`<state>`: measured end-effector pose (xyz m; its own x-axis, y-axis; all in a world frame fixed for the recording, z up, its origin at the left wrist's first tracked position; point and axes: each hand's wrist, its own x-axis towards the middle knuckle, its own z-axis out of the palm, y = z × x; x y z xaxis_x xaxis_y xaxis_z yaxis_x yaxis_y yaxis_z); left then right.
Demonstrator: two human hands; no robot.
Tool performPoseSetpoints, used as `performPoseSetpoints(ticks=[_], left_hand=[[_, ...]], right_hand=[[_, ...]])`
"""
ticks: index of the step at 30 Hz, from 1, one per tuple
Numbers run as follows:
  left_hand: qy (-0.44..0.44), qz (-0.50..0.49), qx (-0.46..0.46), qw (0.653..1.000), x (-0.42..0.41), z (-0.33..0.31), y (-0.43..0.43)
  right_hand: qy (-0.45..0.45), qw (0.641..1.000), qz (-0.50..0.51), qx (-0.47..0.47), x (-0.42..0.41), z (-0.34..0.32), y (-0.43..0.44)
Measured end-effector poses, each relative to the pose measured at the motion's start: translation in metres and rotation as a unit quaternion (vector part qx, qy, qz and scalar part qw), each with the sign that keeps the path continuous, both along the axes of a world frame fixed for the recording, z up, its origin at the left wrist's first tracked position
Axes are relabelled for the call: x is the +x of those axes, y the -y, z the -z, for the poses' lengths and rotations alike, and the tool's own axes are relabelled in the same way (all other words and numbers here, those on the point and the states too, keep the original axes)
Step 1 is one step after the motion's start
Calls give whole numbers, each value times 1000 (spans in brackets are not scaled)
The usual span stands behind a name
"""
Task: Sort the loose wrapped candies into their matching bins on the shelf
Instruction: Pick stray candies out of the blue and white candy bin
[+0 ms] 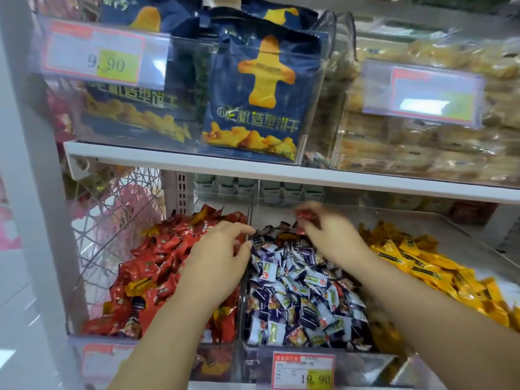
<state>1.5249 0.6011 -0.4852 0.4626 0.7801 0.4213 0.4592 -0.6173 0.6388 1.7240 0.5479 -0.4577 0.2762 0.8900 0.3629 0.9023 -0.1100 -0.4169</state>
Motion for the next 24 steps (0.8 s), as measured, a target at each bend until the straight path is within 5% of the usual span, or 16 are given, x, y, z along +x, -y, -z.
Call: performPoseSetpoints(ticks=[4,11,18,24], left_hand=[[3,-12,3,1000,7,-1,7],[13,-14,-20,1000,8,-2,19],[74,-80,-15,994,-26,-13,10],[95,-113,-1,989,-44,-15,5]], right_hand=[[18,995,48,81,22,-8,50],[-55,994,64,75,30,-2,94],[-142,986,-67,58,-37,2,34],[-100,990,-101,21,-70,-6,-25]])
